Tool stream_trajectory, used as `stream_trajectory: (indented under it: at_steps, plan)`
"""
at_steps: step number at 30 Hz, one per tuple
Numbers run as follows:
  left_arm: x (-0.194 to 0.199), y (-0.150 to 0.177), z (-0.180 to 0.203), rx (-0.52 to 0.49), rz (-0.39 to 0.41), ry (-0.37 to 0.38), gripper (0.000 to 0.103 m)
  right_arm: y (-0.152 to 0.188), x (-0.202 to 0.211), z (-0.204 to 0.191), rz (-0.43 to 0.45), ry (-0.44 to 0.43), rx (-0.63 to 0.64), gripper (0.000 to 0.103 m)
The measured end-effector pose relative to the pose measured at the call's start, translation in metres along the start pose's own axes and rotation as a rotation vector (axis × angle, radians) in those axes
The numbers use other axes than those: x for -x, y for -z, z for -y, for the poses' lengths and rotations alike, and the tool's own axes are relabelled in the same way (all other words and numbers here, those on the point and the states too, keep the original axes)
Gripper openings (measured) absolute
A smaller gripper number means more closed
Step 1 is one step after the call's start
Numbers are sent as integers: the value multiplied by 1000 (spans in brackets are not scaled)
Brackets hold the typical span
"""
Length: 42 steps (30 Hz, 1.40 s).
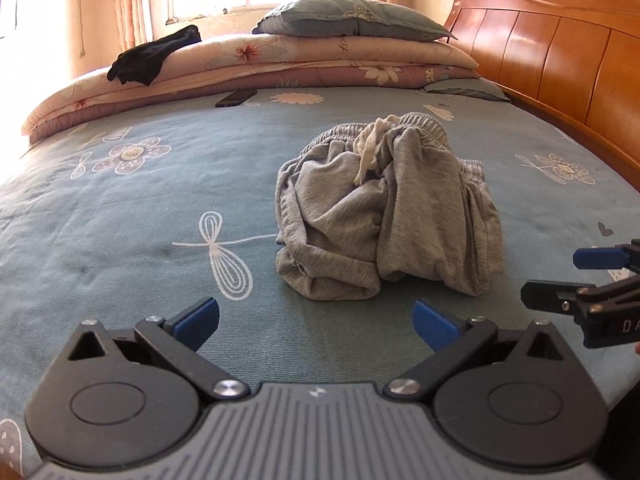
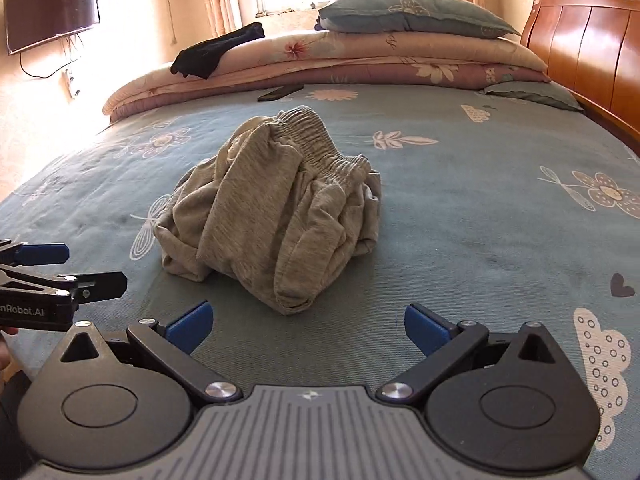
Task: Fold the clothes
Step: 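Move both open grippers toward the crumpled grey sweatpants on the bed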
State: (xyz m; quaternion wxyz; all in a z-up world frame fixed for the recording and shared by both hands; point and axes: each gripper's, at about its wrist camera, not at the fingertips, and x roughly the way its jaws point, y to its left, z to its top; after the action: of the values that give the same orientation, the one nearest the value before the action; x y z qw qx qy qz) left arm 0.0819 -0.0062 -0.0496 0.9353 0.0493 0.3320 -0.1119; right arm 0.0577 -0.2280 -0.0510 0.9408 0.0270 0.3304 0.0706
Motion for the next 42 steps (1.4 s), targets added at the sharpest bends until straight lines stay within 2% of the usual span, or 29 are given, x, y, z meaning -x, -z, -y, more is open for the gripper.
stream_trajectory:
  at_steps: [2,4,7,9,11,14,17,20,24,27,35,37,42]
  plan:
    - [-3,1,-1,18,-46,33,103,1,5,-2,22,5,19,103]
    - [-2,2,-6,86,-71,40,102,-1,11,-4,44,11,32,103]
    - [8,3,-7,104,-32,-20,102,-5,22,-8,76,12,47,103]
    - [14,2,-3,58,-14,-81,102,-8,31,-9,95,8,45,103]
    - [19,2,-1,23,-6,-112,103,-10,40,-10,122,5,43,103]
    - [27,3,-6,54,6,-83,103,-10,59,-11,210,11,44,103]
    - [32,4,-11,92,11,-42,103,-7,67,-11,257,-30,58,103]
    - [37,5,-12,103,26,-31,103,-3,62,-9,200,-107,41,103]
    - [47,5,-8,87,62,-24,103,1,55,-6,113,-119,-26,103]
    - [49,4,-8,82,65,-21,103,1,60,-7,135,-64,-31,103]
    - [55,3,-4,75,78,-31,103,8,66,-10,150,15,5,103]
    - [56,2,-1,72,81,-33,103,10,66,-7,155,8,-6,103]
    - [56,2,4,72,80,-26,103,11,61,2,102,-29,-61,103]
